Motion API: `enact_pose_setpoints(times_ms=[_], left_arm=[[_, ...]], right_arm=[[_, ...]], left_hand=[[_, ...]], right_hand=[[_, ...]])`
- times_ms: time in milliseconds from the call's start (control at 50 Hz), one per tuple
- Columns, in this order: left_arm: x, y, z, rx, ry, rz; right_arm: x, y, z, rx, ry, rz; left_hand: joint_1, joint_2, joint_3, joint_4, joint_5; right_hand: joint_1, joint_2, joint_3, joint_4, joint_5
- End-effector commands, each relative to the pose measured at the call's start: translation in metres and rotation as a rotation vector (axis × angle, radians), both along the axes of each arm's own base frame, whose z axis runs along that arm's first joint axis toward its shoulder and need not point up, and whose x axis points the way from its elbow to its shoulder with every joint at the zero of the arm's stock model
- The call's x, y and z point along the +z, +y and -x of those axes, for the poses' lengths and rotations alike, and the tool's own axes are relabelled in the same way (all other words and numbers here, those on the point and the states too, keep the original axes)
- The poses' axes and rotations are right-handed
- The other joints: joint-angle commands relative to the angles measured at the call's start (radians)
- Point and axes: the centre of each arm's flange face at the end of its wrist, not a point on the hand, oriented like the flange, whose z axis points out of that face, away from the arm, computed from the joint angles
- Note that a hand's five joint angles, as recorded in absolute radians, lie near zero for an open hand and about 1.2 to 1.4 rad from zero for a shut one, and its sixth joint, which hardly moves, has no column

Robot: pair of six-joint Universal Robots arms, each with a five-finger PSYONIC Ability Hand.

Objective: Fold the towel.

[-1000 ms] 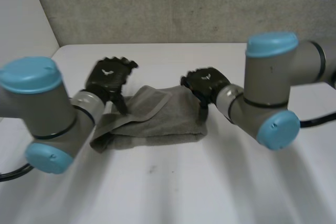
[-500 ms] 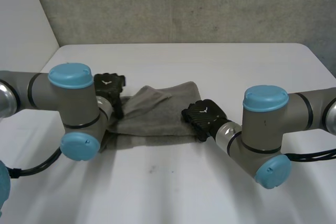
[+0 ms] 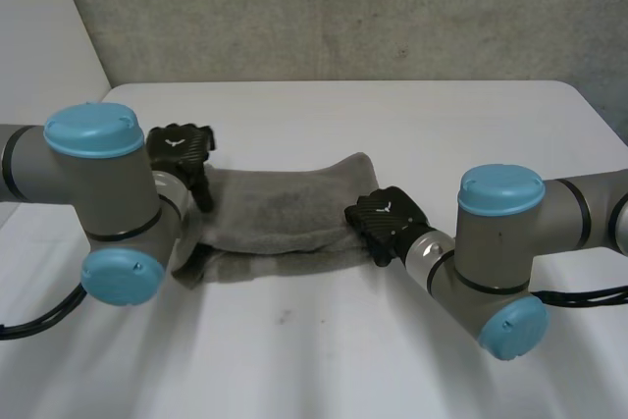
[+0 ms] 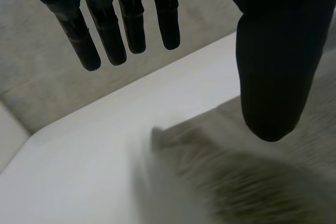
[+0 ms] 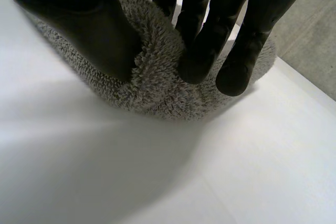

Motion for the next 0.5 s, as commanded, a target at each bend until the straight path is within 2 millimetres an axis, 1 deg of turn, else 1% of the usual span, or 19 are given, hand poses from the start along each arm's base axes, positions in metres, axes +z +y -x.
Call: enact_pose_setpoints(times_ms=[20, 60, 80, 120, 140, 180, 240, 280, 360, 400, 500], left_arm=[[0.008, 0.025, 0.018, -0.093, 0.026, -0.001], [0.003, 0.034, 0.023, -0.117, 0.016, -0.019], [0.003, 0.034, 0.023, -0.117, 0.016, -0.019], [-0.005, 0.046, 0.024, -0.138, -0.004, -0.049], [-0.005, 0.046, 0.024, -0.138, -0.004, -0.049], [-0.008, 0.055, 0.022, -0.146, -0.019, -0.062], [-0.008, 0.058, 0.020, -0.149, -0.028, -0.061], [-0.011, 0.063, 0.017, -0.167, -0.066, -0.066], [-0.014, 0.066, 0.015, -0.194, -0.123, -0.066], [-0.019, 0.071, 0.010, -0.212, -0.178, -0.073], [-0.026, 0.077, 0.006, -0.227, -0.236, -0.081]], right_arm=[[0.000, 0.009, 0.011, 0.014, 0.053, 0.033], [0.005, 0.015, 0.015, 0.024, 0.064, 0.065], [0.005, 0.015, 0.015, 0.024, 0.064, 0.065], [0.008, 0.019, 0.018, 0.033, 0.070, 0.090], [0.008, 0.019, 0.018, 0.033, 0.070, 0.090], [0.010, 0.013, 0.027, 0.010, 0.071, 0.091], [0.009, 0.010, 0.029, 0.002, 0.071, 0.090], [0.009, 0.007, 0.031, -0.006, 0.071, 0.089], [0.006, 0.006, 0.032, -0.010, 0.074, 0.083], [0.005, 0.003, 0.035, -0.020, 0.076, 0.078], [0.004, 0.003, 0.035, -0.020, 0.077, 0.075]], left_hand=[[0.046, 0.046, 0.046, 0.046, 0.050], [0.032, 0.032, 0.032, 0.031, 0.035], [0.032, 0.031, 0.031, 0.031, 0.035], [0.029, 0.029, 0.029, 0.028, 0.032], [0.029, 0.029, 0.029, 0.028, 0.032], [0.023, 0.023, 0.023, 0.022, 0.027], [0.008, 0.008, 0.008, 0.008, 0.012], [0.008, 0.008, 0.008, 0.008, 0.012], [0.008, 0.008, 0.008, 0.008, 0.012], [0.011, 0.011, 0.011, 0.011, 0.015], [0.023, 0.023, 0.023, 0.022, 0.026]], right_hand=[[0.137, 0.149, 0.070, 0.058, 0.080], [0.137, 0.149, 0.070, 0.058, 0.080], [0.137, 0.149, 0.070, 0.058, 0.080], [0.137, 0.149, 0.070, 0.058, 0.080], [0.137, 0.149, 0.070, 0.058, 0.080], [0.137, 0.149, 0.070, 0.058, 0.080], [0.137, 0.149, 0.070, 0.058, 0.080], [0.137, 0.149, 0.070, 0.058, 0.080], [0.137, 0.149, 0.070, 0.058, 0.080], [0.137, 0.149, 0.070, 0.058, 0.080], [0.137, 0.149, 0.070, 0.058, 0.080]])
